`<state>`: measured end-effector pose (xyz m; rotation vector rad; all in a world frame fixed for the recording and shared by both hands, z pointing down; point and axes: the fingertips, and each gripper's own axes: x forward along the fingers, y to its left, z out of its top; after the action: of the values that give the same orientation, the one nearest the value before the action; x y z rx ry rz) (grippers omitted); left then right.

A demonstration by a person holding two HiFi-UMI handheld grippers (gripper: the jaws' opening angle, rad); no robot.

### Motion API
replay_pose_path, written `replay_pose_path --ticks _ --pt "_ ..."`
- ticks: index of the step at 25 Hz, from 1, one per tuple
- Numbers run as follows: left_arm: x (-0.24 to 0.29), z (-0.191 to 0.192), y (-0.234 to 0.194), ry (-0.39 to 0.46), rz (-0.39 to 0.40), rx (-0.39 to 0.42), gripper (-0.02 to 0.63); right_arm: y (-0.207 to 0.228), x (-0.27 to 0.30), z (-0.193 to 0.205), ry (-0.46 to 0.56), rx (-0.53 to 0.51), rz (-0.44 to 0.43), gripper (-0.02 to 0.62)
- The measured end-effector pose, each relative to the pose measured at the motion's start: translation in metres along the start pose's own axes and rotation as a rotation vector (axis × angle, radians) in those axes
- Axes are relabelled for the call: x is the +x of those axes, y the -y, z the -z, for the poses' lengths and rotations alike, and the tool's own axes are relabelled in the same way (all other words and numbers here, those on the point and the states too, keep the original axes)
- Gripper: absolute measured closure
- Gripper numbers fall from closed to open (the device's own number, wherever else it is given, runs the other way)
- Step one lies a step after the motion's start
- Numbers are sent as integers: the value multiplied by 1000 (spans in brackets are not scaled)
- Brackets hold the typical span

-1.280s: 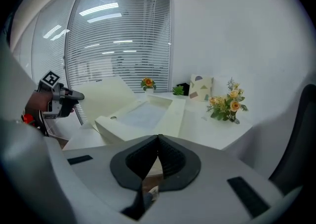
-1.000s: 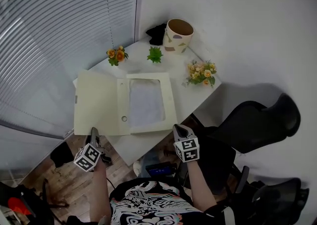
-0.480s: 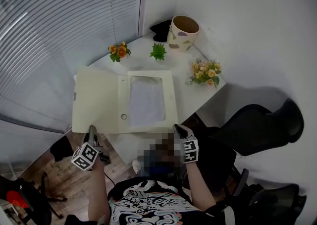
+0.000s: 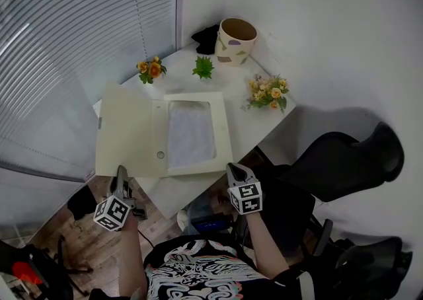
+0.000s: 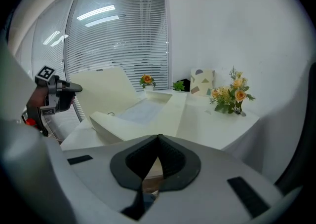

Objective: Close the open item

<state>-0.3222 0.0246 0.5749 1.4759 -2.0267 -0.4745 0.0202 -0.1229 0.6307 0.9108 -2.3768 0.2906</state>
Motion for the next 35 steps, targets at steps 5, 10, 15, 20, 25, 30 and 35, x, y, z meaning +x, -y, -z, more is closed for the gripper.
replay_pose_path --ticks 5,10,15,20,25,30,35 --pt "0 -1 8 -1 22 10 604 1 0 0 0 16 -1 592" --pt "-1 -5 21 -5 54 51 604 -1 -1 0 -1 34 -9 592" --pt "2 -8 36 -7 92 85 603 -2 -1 0 -3 45 -12 592" --pt "4 -9 43 -6 109 96 603 -3 1 0 -1 37 -13 592" --pt "5 -9 56 -10 149 120 601 -4 0 0 -6 36 -14 592" --pt "9 -7 76 -14 220 157 594 -4 2 1 -8 40 -14 592" --pt "12 -6 91 -26 264 188 592 -5 2 0 -4 48 -15 592"
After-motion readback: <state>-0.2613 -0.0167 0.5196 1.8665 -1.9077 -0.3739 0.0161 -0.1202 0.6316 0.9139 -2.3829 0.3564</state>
